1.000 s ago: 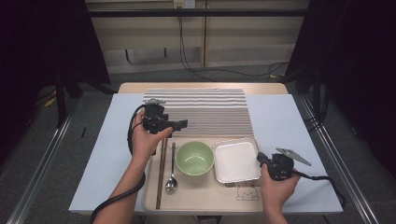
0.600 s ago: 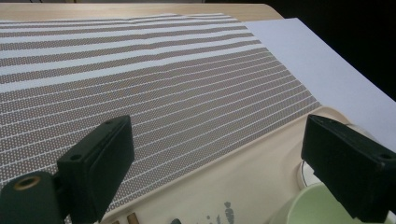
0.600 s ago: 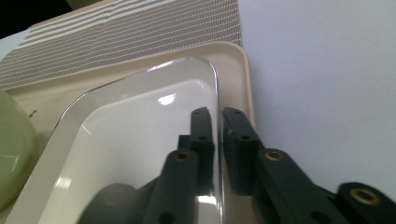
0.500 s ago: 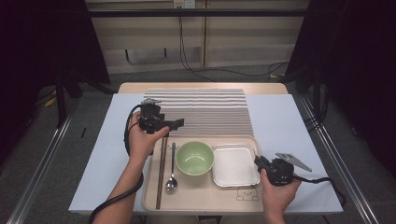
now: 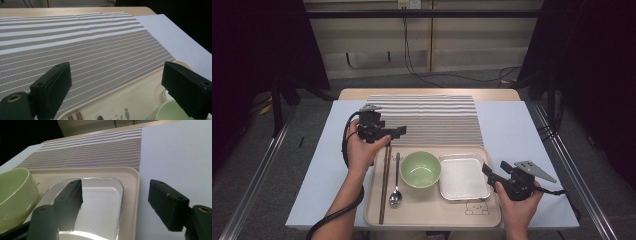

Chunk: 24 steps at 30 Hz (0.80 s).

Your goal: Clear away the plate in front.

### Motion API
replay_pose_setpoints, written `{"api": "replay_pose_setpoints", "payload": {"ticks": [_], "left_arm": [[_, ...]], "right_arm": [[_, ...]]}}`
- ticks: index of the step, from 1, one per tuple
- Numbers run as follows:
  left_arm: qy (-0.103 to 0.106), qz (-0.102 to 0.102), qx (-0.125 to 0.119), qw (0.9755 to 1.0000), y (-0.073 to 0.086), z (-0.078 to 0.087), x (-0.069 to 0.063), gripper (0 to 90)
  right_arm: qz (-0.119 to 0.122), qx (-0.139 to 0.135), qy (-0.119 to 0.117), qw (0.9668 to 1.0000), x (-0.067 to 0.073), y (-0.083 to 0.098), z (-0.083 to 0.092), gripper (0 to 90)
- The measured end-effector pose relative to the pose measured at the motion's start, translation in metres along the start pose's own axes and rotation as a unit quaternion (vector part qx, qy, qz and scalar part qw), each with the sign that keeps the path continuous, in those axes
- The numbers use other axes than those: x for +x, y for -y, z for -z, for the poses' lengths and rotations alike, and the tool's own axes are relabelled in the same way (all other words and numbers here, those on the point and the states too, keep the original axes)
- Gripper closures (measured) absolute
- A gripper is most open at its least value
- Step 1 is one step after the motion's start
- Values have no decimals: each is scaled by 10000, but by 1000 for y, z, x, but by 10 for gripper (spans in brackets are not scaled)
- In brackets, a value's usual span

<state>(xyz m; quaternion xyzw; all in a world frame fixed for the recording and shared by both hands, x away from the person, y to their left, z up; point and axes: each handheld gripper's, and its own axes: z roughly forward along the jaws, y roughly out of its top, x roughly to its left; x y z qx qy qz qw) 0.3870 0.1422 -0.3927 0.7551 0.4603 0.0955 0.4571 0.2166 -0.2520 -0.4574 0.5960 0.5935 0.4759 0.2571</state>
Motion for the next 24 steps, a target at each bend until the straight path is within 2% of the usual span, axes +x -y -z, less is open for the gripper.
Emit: {"api": "replay_pose_setpoints", "payload": {"ticks": [2, 6, 11, 12, 15, 17, 19, 24], "left_arm": [[-43, -20, 18, 10000, 2, 2, 1, 90], [-93, 0, 9, 10000, 4, 6, 3, 90], [-196, 84, -54, 9998, 8, 14, 8, 88], [-193, 50, -17, 9998, 9, 16, 10, 83], [-206, 102, -5, 9997, 14, 19, 13, 81], [-214, 175, -31, 9996, 17, 21, 15, 79], [-210, 140, 17, 9997, 20, 24, 18, 74], [-181, 233, -25, 9996, 24, 29, 25, 58]], "right_arm": [[5, -32, -67, 10000, -1, -4, 1, 219], [205, -137, -121, 9996, -6, -10, 4, 176], [389, -137, -331, 9986, -11, -15, 6, 116], [431, -171, -448, 9979, -13, -17, 6, 103], [507, -175, -484, 9974, -15, -18, 6, 87], [564, -160, -564, 9967, -16, -19, 5, 74], [595, -151, -618, 9962, -18, -21, 6, 74], [776, 23, -624, 9950, -24, -23, 8, 73]]}}
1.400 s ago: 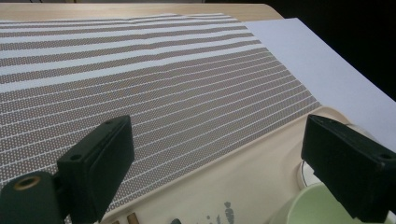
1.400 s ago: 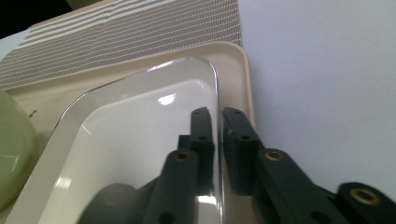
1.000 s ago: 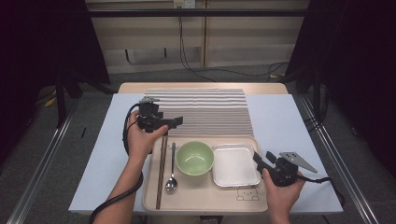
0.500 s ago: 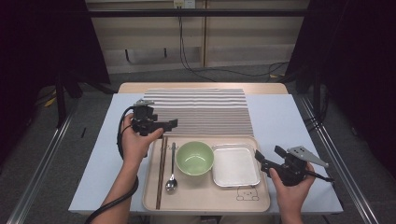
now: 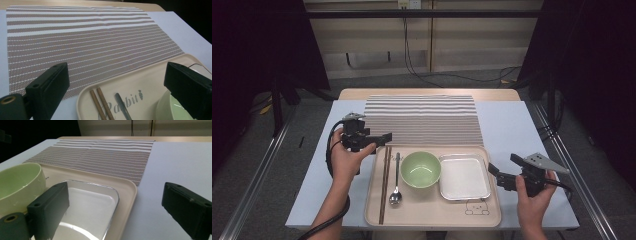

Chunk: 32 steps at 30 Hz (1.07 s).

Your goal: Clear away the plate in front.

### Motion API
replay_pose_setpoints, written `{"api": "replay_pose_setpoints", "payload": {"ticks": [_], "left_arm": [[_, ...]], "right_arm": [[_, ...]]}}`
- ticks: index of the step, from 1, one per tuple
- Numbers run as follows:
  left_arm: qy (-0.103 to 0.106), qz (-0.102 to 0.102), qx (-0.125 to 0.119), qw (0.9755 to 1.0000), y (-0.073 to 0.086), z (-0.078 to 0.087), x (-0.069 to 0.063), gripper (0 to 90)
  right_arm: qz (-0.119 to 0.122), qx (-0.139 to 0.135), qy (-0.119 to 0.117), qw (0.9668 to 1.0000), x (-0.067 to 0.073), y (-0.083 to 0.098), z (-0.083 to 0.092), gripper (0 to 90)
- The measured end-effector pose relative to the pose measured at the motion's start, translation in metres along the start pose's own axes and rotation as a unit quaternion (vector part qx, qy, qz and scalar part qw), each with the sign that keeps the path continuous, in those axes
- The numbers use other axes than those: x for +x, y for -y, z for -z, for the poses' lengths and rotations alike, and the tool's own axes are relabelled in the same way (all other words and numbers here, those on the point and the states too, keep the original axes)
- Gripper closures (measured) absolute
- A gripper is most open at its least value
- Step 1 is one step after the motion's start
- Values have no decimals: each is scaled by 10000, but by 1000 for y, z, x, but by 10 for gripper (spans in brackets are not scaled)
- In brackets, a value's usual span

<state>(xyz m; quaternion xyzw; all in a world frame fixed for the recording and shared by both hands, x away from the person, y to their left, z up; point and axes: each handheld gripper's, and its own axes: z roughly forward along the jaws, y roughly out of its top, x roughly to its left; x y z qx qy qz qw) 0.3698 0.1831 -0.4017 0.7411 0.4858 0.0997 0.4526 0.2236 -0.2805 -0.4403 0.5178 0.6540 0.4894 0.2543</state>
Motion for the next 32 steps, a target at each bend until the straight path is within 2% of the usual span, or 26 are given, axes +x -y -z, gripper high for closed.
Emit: {"api": "replay_pose_setpoints", "payload": {"ticks": [2, 9, 11, 12, 23, 26, 31, 32], "left_arm": [[2, -23, 12, 10000, 2, 2, 2, 54], [-5, 103, -63, 9999, 7, 11, 9, 42], [58, 123, -51, 9999, 9, 13, 12, 39], [35, 133, -61, 9999, 11, 14, 13, 37], [131, 257, -124, 9995, 24, 28, 26, 13], [129, 218, -77, 9997, 28, 32, 30, 12], [128, 282, -144, 9994, 34, 38, 38, 7], [79, 258, -132, 9995, 35, 39, 38, 7]], "right_arm": [[79, 52, 2, 10000, -2, -1, 1, 71], [325, 38, -46, 9995, -10, -3, 6, 70], [339, 59, -105, 9994, -12, -2, 7, 70], [341, 92, -56, 9994, -13, -2, 7, 69], [426, 182, -85, 9989, -24, 1, 11, 67], [428, 200, -116, 9988, -26, 2, 11, 64], [406, 197, -125, 9989, -31, 2, 11, 60], [442, 251, -123, 9986, -33, 2, 10, 59]]}}
